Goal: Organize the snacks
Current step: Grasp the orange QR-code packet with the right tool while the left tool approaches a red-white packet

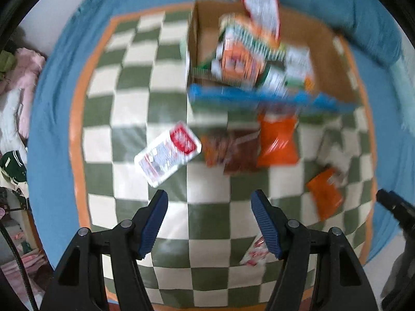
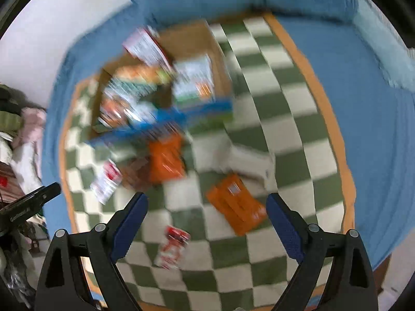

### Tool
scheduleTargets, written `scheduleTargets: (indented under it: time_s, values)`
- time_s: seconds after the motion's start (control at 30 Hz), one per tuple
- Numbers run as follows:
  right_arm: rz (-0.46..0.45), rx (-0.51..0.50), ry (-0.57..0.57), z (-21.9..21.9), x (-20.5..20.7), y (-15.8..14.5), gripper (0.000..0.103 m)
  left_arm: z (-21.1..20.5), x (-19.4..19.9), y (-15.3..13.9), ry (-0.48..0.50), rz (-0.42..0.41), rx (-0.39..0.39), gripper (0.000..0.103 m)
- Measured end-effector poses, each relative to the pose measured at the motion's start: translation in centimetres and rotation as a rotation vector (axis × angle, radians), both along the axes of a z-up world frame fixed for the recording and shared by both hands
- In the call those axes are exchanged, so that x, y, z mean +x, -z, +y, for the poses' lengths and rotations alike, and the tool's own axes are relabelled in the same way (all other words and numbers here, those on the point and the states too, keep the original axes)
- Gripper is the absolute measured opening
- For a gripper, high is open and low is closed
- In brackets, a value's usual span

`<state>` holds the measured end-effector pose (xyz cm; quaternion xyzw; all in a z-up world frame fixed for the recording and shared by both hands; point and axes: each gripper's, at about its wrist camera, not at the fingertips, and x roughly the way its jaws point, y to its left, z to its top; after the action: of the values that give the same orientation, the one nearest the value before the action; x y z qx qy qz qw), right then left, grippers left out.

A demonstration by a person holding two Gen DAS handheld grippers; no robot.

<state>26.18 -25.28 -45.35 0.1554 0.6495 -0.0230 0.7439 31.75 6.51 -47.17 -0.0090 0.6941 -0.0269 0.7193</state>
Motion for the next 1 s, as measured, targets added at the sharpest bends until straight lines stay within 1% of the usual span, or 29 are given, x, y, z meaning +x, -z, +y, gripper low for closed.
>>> scheduleTargets:
  time_s: [0.07,0.17,0.2,0.27,0.37,0.4,0.5,0.57,0.67,0.73,0.77,0.83,0.87,0.9,0.93,0.97,1.0]
  values:
    - [0.068,-0.004,-0.019,-0.6,-0.4,3.8,0.094,-0.3,-0.2,2.2,0.029,0.030,0.009,0.065]
    - [0.123,-0.009,-0.068,-0.6,-0.2,7.8,0.094,-1.0,0.2,5.4,0.105,0.061,0.040,0.065]
    - [0.145,-0.015,-0.093,-0.5,0.0,9.3,0.094,-1.1,0.5,6.2,0.117,0.070,0.054,0.065]
    - [0.174,-0.033,-0.119,-0.2,0.5,11.4,0.094,-1.1,1.3,7.4,0.136,0.083,0.063,0.065]
    - [0.217,-0.033,-0.164,0.4,1.5,14.3,0.094,-2.4,2.6,8.8,0.216,0.076,0.081,0.065]
    - [0.227,-0.039,-0.173,0.6,1.8,15.0,0.094,-3.0,2.9,9.2,0.251,0.073,0.093,0.065]
    - [0.258,-0.050,-0.201,1.0,2.5,16.9,0.094,-5.7,3.8,10.2,0.404,0.039,0.159,0.065]
    - [0.275,-0.049,-0.214,1.0,2.9,18.0,0.094,-7.3,4.2,11.2,0.499,0.045,0.188,0.065]
    - [0.298,-0.054,-0.235,1.0,3.2,19.2,0.094,-9.2,4.2,13.2,0.637,0.068,0.258,0.065]
    - [0.310,-0.049,-0.233,1.0,3.3,19.8,0.093,-10.0,4.2,14.3,0.689,0.091,0.280,0.065]
    - [0.322,-0.045,-0.233,0.9,3.3,20.2,0.091,-10.2,4.2,14.6,0.699,0.094,0.280,0.066]
    - [0.336,-0.034,-0.231,0.7,3.3,20.8,0.088,-10.3,4.2,14.6,0.698,0.097,0.265,0.065]
    - [0.340,-0.026,-0.233,0.7,3.3,21.1,0.087,-10.3,4.3,14.6,0.687,0.101,0.250,0.059]
    - [0.341,-0.031,-0.241,0.8,3.2,21.3,0.085,-10.2,4.3,14.5,0.674,0.114,0.219,0.050]
    - [0.341,-0.036,-0.247,0.8,3.2,21.5,0.085,-10.0,4.4,14.4,0.652,0.132,0.177,0.035]
    - [0.337,-0.043,-0.254,0.9,3.1,21.5,0.083,-9.8,4.3,14.3,0.622,0.141,0.156,0.029]
    - [0.332,-0.042,-0.257,1.2,3.1,21.5,0.077,-9.6,4.2,14.2,0.599,0.142,0.152,0.027]
